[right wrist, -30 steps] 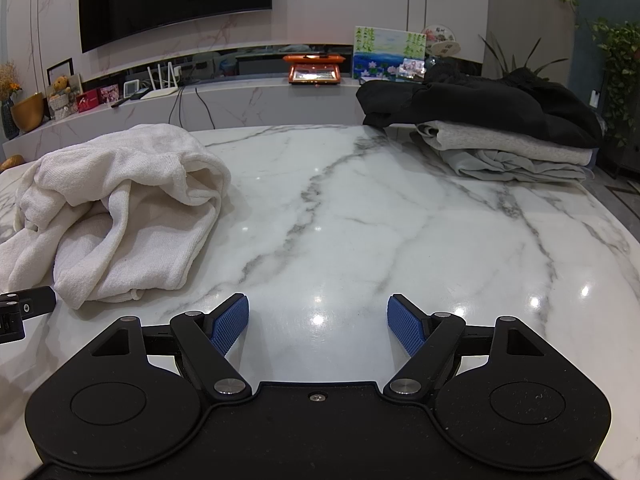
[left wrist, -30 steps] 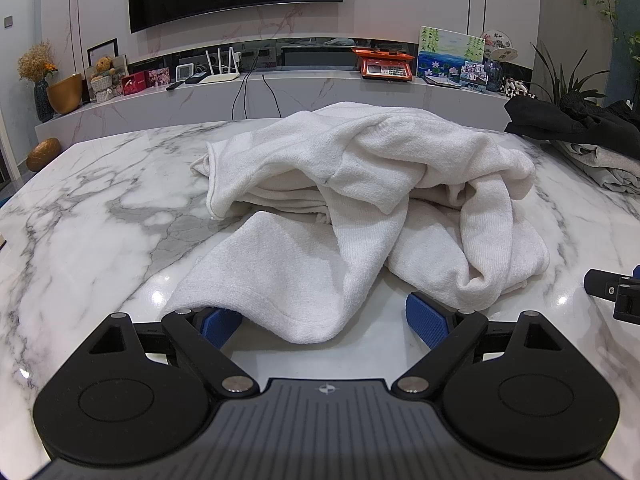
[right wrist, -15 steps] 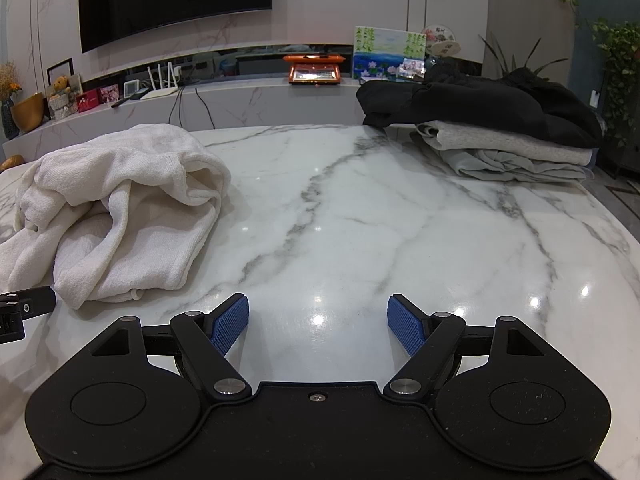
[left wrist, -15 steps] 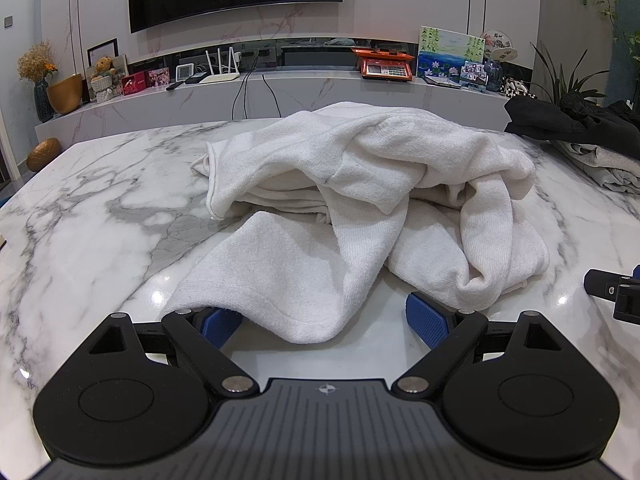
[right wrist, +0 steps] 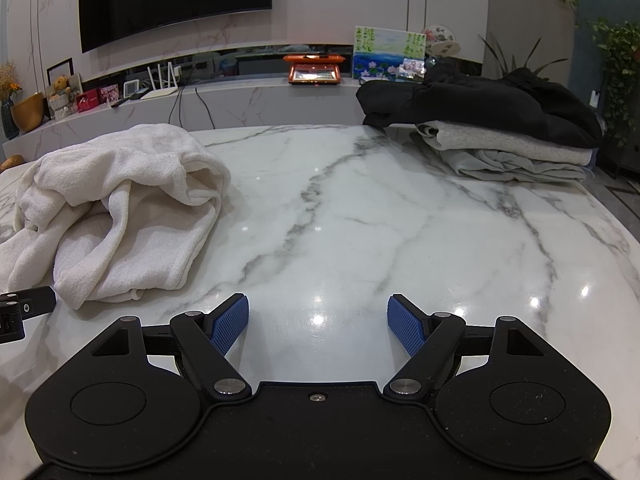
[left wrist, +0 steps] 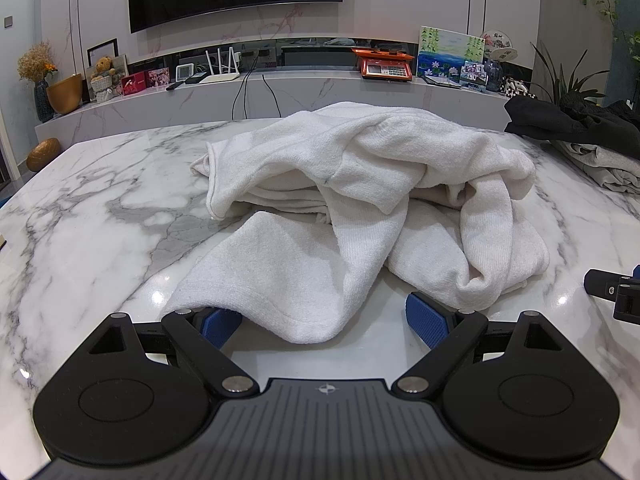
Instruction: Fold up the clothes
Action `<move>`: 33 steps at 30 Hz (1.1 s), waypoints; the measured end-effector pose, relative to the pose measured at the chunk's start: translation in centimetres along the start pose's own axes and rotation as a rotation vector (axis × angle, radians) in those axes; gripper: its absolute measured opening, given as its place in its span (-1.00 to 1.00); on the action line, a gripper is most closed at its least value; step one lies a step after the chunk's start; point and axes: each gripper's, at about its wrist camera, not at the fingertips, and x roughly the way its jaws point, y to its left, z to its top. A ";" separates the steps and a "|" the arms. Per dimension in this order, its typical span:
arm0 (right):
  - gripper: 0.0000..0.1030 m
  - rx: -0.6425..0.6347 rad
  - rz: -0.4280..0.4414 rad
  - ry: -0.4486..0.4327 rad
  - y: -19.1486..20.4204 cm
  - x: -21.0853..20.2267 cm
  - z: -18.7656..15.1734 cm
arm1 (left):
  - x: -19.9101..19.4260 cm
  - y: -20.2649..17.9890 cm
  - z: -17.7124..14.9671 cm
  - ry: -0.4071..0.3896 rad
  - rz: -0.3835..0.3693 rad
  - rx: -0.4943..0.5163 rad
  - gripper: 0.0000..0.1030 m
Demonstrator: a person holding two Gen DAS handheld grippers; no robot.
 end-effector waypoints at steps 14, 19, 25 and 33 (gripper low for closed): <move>0.47 -0.001 0.003 -0.001 -0.1 0.1 -0.1 | 0.0 0.1 -0.1 -0.001 -0.009 0.012 0.72; 0.46 -0.071 0.083 0.019 -0.2 0.1 0.4 | -0.2 0.9 0.2 0.005 0.027 0.040 0.72; 0.46 -0.147 0.171 -0.043 1.4 -2.0 2.0 | -2.5 1.0 1.4 -0.027 -0.033 0.063 0.72; 0.44 -0.394 0.266 -0.102 6.0 -1.7 5.1 | -0.8 -0.6 2.7 -0.026 -0.114 0.184 0.24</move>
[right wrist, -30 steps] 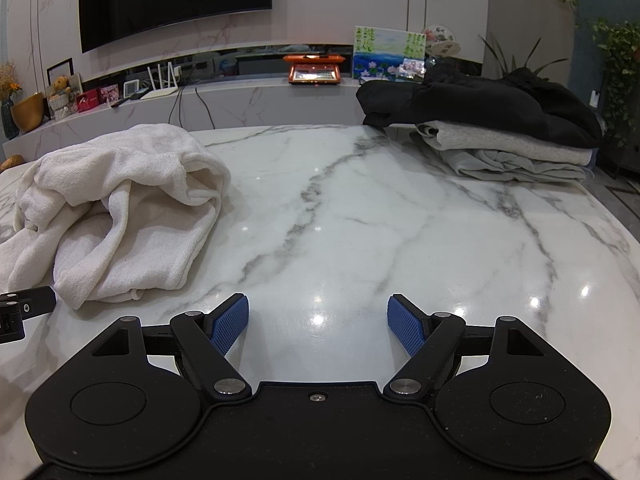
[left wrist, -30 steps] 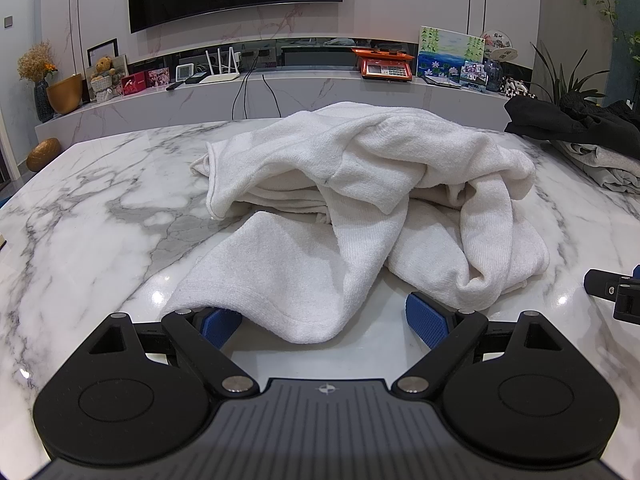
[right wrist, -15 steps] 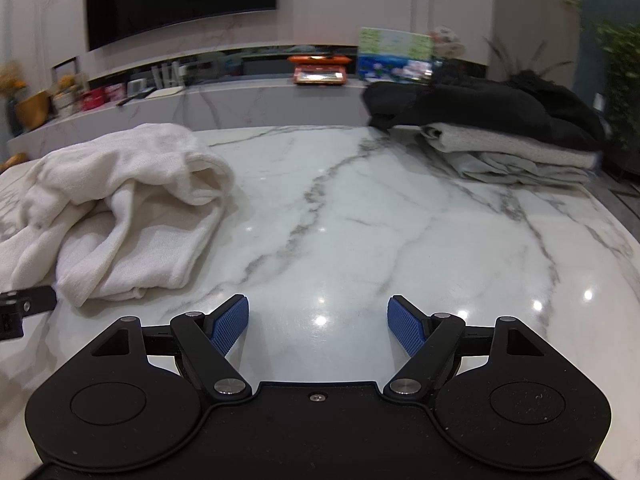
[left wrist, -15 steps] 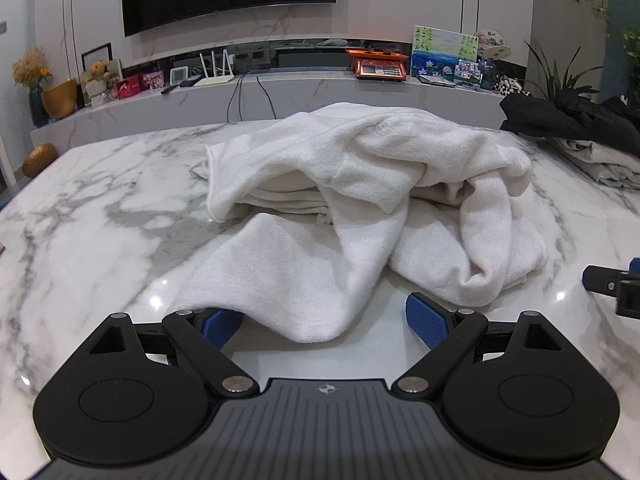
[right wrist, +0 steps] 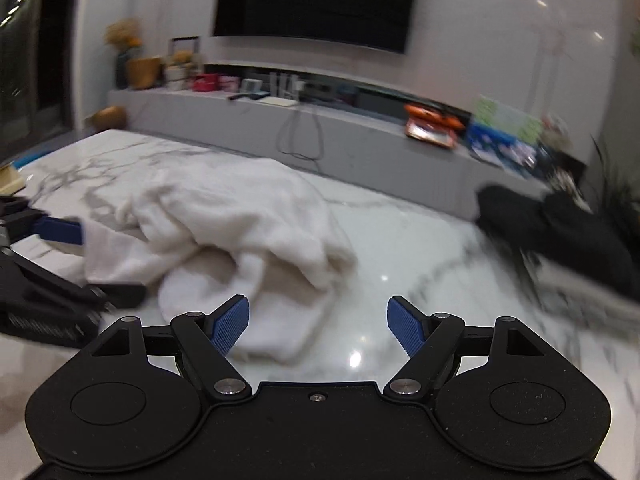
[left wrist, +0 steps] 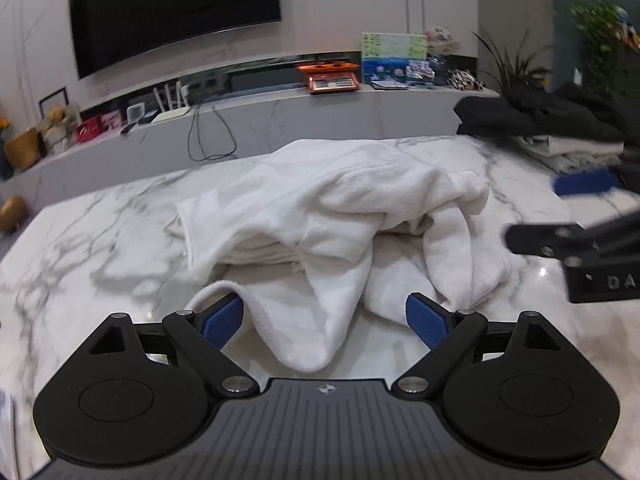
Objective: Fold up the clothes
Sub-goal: 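Grasp the white garment edge with the left gripper while the right gripper grasps another edge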
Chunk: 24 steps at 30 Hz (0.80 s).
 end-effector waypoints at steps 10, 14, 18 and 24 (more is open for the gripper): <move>-0.35 -0.162 0.100 0.032 1.6 4.4 3.3 | 2.9 1.1 0.8 0.052 -0.091 -0.032 -0.05; -0.73 -0.150 0.114 0.053 1.4 4.8 3.5 | 3.0 2.4 0.8 0.069 -0.127 -0.087 -0.66; -0.78 -0.139 0.075 0.034 0.9 3.5 3.8 | 2.2 3.5 0.9 0.057 -0.117 -0.121 -0.84; -0.81 -0.123 -0.014 0.058 -1.5 0.2 3.9 | -0.5 4.0 1.6 0.004 -0.031 -0.091 -0.85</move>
